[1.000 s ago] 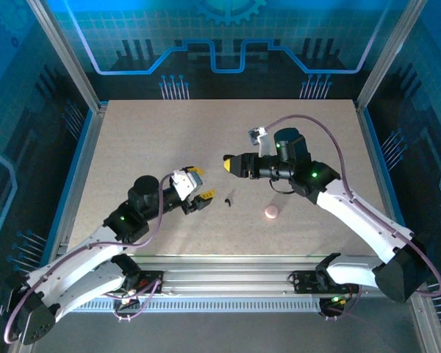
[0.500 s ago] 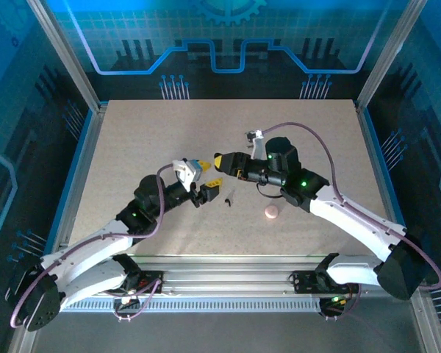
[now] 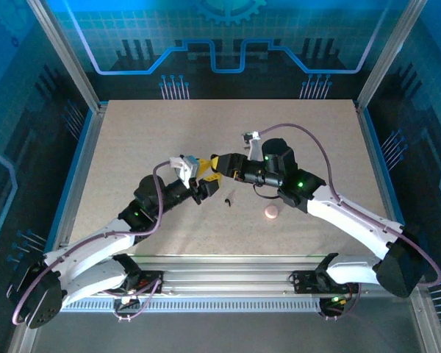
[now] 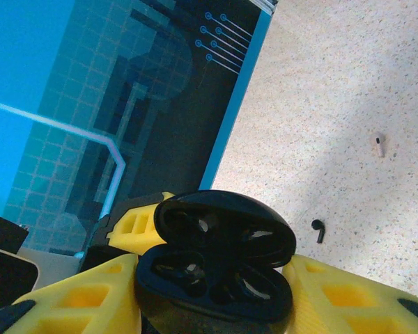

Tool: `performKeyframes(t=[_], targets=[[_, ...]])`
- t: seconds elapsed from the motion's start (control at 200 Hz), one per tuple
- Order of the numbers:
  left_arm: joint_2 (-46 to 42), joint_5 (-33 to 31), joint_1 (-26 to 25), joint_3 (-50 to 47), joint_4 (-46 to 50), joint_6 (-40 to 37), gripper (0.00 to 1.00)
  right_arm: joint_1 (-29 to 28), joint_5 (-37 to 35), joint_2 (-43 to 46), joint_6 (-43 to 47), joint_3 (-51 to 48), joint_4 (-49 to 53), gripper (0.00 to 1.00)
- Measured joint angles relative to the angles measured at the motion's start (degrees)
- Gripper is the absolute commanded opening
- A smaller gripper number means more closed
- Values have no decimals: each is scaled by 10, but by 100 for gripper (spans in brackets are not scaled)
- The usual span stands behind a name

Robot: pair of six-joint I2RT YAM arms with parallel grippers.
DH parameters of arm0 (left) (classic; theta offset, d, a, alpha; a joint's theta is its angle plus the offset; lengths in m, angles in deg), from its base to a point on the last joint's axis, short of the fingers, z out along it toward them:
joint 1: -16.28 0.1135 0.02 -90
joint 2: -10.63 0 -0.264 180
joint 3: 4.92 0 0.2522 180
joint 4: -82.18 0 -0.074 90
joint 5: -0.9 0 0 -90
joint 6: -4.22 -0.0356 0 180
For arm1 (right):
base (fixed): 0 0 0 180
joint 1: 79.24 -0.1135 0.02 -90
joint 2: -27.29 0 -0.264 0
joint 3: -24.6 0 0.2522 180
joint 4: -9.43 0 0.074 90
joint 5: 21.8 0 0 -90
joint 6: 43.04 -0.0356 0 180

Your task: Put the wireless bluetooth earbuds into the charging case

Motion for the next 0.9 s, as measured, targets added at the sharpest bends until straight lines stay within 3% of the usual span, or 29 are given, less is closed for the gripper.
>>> performKeyframes(t=[0.185, 0.395, 0.51, 0.63, 0.74, 0.9], targets=[[2, -3, -1, 0, -3, 11, 37, -3, 0, -1, -2, 0, -3, 48], [2, -3, -2, 0, -8, 18, 19, -3, -4, -1, -1, 0, -10, 51], [2, -3, -2, 0, -11, 28, 10, -3, -6, -1, 4, 0, -14, 58], [1, -3, -2, 0, -13, 26, 1, -4, 0, -1, 30, 0, -10, 73], [-3, -2, -2, 0, -13, 27, 0, 0, 3, 3, 67, 0, -4, 81], [-13, 10, -2, 0, -17, 28, 0, 22, 21, 41, 133, -7, 5, 80]])
